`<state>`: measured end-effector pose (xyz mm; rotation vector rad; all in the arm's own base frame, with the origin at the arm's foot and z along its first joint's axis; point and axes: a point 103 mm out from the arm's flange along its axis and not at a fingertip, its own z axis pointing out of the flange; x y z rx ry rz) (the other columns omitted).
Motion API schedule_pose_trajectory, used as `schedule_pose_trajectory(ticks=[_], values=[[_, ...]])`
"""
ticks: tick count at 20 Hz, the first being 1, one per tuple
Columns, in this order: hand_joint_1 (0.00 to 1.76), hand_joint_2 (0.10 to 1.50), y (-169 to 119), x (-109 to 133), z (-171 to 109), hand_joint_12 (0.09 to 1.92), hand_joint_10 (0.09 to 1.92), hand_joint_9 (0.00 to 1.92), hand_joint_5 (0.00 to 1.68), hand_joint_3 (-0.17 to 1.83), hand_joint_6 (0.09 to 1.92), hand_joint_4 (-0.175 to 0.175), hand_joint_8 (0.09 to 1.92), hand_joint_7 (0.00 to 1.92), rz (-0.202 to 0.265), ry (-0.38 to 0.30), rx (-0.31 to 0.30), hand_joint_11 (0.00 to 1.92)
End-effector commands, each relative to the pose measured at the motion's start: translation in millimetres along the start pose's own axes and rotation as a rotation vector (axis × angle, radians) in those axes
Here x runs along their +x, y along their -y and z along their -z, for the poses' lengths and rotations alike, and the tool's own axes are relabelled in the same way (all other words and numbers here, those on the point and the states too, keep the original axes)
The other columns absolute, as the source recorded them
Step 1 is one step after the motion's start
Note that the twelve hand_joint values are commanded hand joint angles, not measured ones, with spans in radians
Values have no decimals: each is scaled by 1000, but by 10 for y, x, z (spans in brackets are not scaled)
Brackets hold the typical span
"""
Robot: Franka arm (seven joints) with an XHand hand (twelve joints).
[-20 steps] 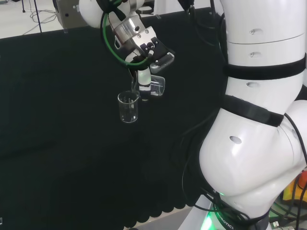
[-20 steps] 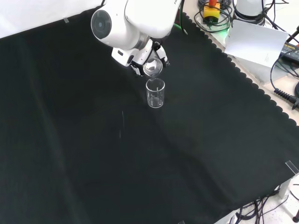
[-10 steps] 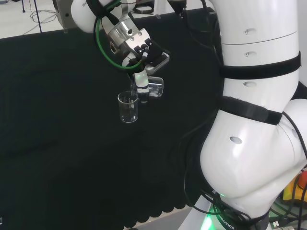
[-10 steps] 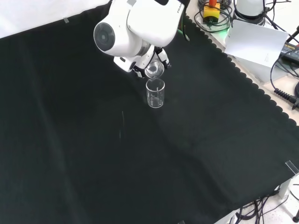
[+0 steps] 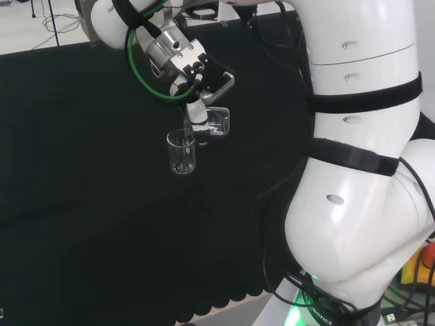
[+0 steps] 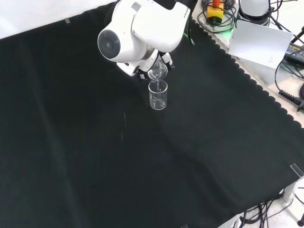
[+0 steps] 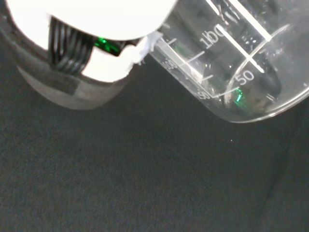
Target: Pour the water from the handheld beaker into the one on the table.
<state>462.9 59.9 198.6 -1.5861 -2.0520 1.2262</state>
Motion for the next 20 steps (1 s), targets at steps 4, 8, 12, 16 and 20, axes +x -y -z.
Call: schedule_pose_trajectory(ticks=[4,8,12,16,20], values=[[1310,667,-1,76,61,598,87,1710,1278,626,622,-175,610,1324,-21,44,32,1456],[1310,667,9,85,75,598,87,1710,1276,626,626,-175,615,1322,-27,55,35,1456],[1310,667,13,97,79,598,87,1710,1274,627,630,-175,619,1320,-34,68,47,1455],[1310,667,8,79,44,599,87,1710,1272,628,634,-175,623,1318,-31,61,50,1455],[1310,667,14,157,99,599,87,1709,1270,629,637,-175,627,1316,-31,88,64,1454]])
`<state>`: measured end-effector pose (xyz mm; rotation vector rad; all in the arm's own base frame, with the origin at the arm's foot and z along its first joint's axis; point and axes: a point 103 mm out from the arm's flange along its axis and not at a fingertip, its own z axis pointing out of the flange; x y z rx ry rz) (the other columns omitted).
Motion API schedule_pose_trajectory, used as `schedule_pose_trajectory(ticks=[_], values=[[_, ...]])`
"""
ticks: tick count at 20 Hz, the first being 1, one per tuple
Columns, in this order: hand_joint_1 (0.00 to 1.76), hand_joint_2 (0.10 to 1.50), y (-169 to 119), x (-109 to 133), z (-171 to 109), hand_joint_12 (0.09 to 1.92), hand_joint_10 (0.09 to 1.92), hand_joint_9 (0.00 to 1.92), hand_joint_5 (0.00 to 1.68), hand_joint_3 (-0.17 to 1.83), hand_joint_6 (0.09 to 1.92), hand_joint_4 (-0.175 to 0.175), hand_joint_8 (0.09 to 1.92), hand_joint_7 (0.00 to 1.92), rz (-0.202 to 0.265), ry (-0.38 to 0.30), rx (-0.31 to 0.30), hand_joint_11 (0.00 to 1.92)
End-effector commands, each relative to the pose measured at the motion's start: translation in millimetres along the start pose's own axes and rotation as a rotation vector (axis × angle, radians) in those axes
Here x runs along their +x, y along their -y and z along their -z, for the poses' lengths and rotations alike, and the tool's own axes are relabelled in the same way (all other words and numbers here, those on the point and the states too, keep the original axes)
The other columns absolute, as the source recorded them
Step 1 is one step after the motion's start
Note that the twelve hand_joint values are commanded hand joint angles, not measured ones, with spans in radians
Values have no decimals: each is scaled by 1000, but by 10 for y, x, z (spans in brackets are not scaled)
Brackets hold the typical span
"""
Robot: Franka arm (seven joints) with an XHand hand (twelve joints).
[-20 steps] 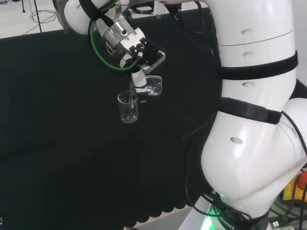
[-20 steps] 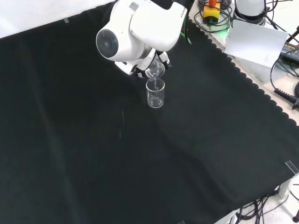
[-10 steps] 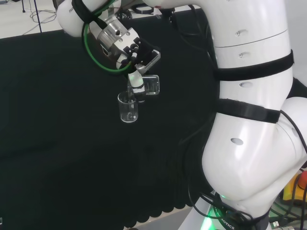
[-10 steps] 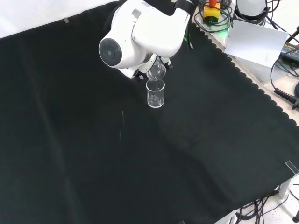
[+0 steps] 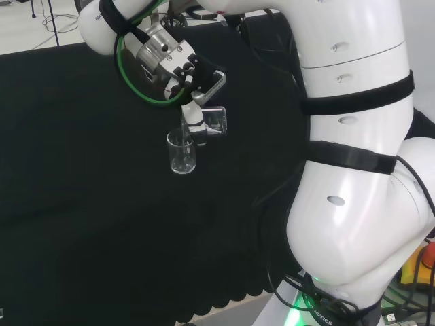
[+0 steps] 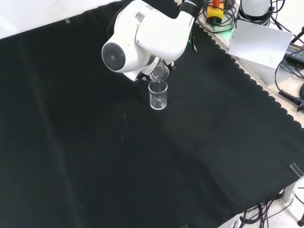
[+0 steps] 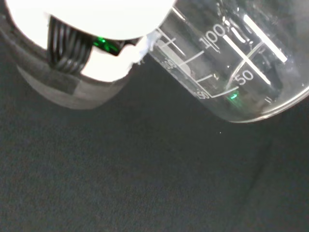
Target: Pour the water from the handheld beaker into the one on the table.
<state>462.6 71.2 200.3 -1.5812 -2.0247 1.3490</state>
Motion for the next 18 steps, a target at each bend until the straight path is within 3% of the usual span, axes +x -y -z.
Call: schedule_pose_trajectory(ticks=[1,10,12,18], values=[[1310,667,10,56,48,599,87,1709,1270,629,638,-175,627,1316,0,29,16,1454],[1309,668,23,112,106,601,87,1710,1267,632,645,-175,635,1313,-9,50,42,1454],[1309,668,16,-19,26,601,87,1710,1266,632,647,-175,636,1312,-4,37,37,1454],[1309,668,26,-38,29,601,87,1710,1264,633,650,-175,640,1310,1,35,40,1452]])
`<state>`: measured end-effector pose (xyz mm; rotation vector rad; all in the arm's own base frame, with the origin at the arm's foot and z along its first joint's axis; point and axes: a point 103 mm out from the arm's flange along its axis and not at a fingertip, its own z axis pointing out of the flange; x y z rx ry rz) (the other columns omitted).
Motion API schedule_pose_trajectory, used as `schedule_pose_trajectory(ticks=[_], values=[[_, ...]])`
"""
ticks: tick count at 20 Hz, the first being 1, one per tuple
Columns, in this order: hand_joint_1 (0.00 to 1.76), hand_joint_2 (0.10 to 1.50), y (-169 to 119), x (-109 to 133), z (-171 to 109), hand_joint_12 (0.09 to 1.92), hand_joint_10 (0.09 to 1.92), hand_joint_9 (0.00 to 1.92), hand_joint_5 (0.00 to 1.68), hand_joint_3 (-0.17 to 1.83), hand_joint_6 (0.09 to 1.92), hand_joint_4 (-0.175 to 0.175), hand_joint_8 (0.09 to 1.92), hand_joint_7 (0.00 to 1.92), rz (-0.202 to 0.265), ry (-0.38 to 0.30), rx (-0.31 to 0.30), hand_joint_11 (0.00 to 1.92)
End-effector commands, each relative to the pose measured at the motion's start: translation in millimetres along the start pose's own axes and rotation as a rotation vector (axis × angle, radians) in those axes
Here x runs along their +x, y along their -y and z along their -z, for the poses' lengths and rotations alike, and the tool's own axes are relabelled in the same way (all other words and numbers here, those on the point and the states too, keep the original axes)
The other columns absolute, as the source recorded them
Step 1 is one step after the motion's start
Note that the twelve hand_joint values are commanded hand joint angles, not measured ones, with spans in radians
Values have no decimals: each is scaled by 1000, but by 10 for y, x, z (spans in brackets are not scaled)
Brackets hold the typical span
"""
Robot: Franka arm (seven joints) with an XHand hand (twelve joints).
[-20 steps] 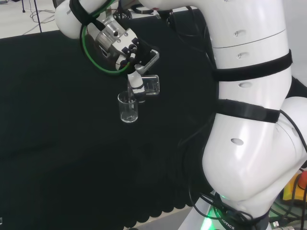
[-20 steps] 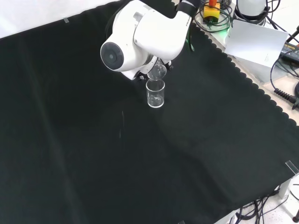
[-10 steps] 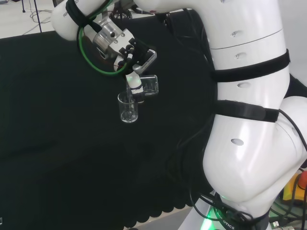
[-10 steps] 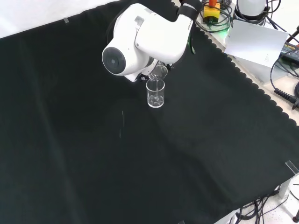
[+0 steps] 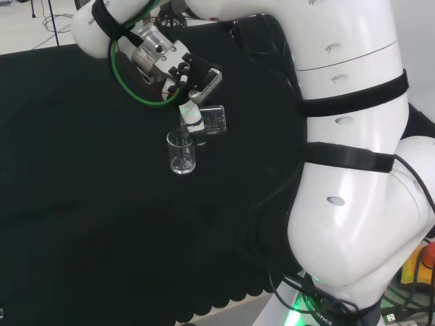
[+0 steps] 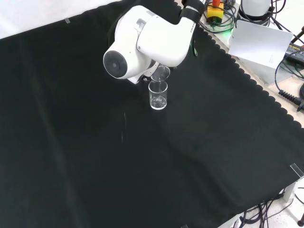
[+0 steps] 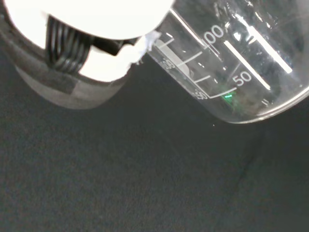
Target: Pour the water from the handheld beaker into the one on the table.
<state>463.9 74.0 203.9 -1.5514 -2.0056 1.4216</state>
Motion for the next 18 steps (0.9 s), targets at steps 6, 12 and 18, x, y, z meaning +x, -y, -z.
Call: schedule_pose_trajectory(ticks=[6,12,18], values=[[1309,667,13,-42,-10,601,87,1709,1263,635,653,-175,643,1309,-1,-2,1,1452],[1309,667,20,-40,-5,602,87,1709,1262,636,656,-175,646,1307,-3,-1,3,1453],[1308,667,29,-42,5,602,87,1710,1260,637,659,-175,648,1306,-6,-6,1,1453]])
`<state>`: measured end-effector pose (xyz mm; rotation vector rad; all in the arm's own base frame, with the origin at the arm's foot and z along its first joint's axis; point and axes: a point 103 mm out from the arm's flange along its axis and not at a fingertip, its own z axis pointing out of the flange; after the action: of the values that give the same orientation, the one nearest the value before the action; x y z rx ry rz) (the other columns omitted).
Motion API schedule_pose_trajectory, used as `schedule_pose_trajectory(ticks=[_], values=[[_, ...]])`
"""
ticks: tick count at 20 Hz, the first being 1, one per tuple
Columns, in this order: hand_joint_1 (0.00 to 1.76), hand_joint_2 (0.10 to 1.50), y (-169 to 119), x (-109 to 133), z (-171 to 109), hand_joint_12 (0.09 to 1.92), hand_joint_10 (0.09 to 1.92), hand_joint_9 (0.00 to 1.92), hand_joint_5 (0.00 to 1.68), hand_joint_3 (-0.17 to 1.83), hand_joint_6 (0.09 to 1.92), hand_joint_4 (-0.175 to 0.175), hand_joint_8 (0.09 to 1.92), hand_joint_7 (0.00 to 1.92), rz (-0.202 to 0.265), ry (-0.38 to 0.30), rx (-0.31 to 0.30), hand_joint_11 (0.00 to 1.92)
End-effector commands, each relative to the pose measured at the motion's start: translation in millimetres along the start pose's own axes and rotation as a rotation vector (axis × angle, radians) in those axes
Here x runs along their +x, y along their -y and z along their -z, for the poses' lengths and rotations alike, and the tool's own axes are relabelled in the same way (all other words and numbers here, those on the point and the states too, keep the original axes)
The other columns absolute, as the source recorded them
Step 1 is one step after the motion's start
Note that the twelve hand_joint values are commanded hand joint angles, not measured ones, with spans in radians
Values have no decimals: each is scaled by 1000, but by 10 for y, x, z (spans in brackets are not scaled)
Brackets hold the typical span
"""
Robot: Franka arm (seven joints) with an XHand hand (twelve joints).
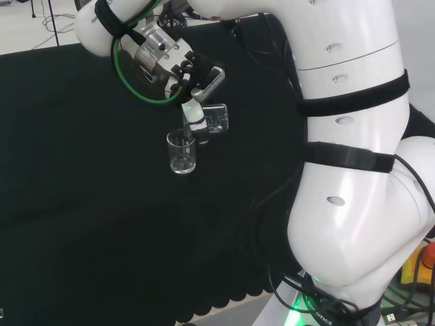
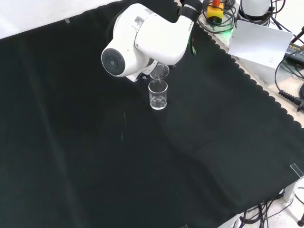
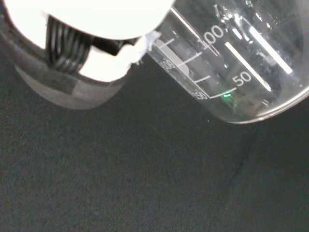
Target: Pour the water from the handheld beaker into the one on the table.
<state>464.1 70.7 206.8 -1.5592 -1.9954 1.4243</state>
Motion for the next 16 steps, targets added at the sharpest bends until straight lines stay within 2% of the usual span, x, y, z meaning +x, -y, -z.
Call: schedule_pose_trajectory(ticks=[1,16], values=[[1308,667,9,-3,9,602,87,1710,1260,637,659,-175,649,1306,4,-4,-6,1453],[1308,666,8,25,37,603,87,1711,1258,640,663,-175,653,1304,11,2,-17,1453]])
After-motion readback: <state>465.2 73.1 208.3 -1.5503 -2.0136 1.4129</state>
